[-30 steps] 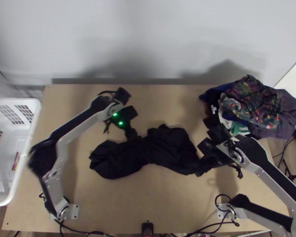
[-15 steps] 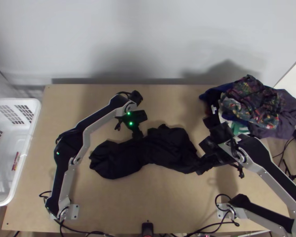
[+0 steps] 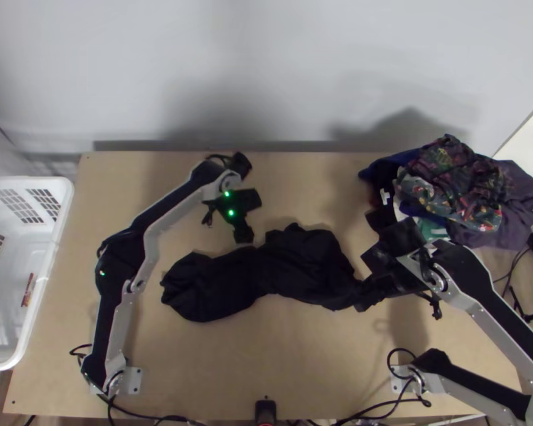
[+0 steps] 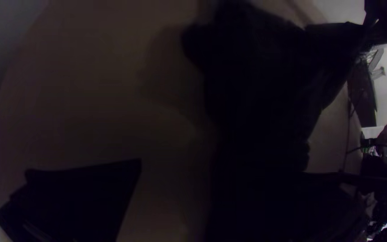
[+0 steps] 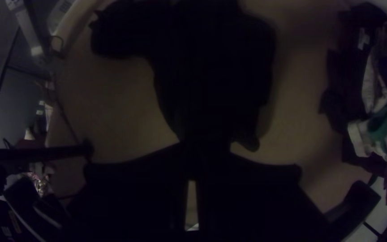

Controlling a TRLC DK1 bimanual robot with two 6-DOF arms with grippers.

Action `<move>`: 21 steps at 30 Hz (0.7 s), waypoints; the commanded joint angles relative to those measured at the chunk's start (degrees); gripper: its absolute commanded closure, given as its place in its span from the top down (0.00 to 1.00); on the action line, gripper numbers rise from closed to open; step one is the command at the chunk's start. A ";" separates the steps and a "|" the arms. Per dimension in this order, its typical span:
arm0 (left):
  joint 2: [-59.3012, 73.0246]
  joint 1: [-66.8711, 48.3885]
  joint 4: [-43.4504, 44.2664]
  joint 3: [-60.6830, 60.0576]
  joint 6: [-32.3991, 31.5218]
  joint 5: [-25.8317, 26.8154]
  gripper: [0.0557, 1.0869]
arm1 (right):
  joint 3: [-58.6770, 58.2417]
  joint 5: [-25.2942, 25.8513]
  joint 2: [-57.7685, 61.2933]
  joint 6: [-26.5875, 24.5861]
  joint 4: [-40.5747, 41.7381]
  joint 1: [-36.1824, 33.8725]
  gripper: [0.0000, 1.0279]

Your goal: Fold the t-shirt

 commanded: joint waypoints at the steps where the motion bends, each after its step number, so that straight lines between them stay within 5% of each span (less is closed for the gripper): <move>1: -0.87 0.93 -2.14 4.95 -0.63 0.10 0.89 | -0.25 -0.03 -0.05 0.14 -0.01 -0.14 0.03; 21: 2.73 -2.94 -13.57 4.24 4.82 3.44 0.88 | 0.28 0.15 -0.05 -0.39 -0.01 -1.37 0.03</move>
